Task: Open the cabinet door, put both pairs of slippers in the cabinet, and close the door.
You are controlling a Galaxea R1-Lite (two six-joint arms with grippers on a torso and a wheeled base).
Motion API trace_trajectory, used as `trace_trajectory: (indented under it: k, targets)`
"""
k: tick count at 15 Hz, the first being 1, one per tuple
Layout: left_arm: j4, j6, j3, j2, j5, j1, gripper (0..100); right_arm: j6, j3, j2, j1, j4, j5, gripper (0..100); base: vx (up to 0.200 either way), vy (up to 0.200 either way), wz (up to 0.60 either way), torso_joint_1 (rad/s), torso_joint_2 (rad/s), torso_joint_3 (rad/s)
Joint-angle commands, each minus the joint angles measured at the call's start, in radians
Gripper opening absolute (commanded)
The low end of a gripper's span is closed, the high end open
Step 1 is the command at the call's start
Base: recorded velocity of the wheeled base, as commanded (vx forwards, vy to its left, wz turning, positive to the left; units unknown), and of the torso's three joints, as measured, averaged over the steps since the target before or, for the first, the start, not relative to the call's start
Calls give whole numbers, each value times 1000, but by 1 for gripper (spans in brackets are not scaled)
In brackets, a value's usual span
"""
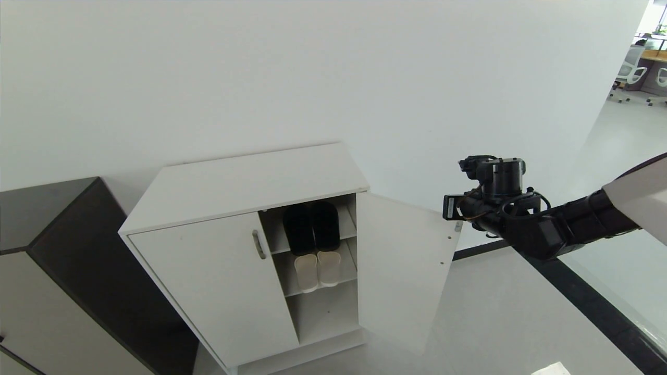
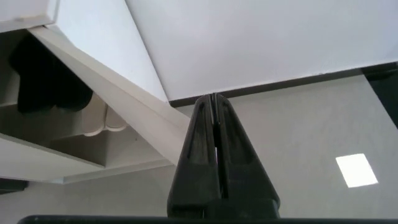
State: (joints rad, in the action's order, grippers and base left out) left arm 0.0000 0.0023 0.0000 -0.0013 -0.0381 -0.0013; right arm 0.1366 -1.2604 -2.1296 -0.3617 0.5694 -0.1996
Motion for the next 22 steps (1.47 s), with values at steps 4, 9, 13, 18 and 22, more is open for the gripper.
trace_trajectory:
  k: [4,9,13,18,22]
  targets:
    - [0,-1,0,1,0,0,0,1,-40,-69,13,-6,2,0,0,0,0,0,0,0]
    - [0,-1,0,1,0,0,0,1,-39,-81,9,-26,2,0,0,0,0,0,0,0]
    - [0,-1,0,1,0,0,0,1,9,-47,-48,-25,2,0,0,0,0,0,0,0]
    - [0,-2,0,1,0,0,0,3,85,22,-134,-17,2,0,0,0,0,0,0,0]
    - [0,-2,0,1,0,0,0,-95,196,68,-161,61,11,0,0,0,0,0,0,0]
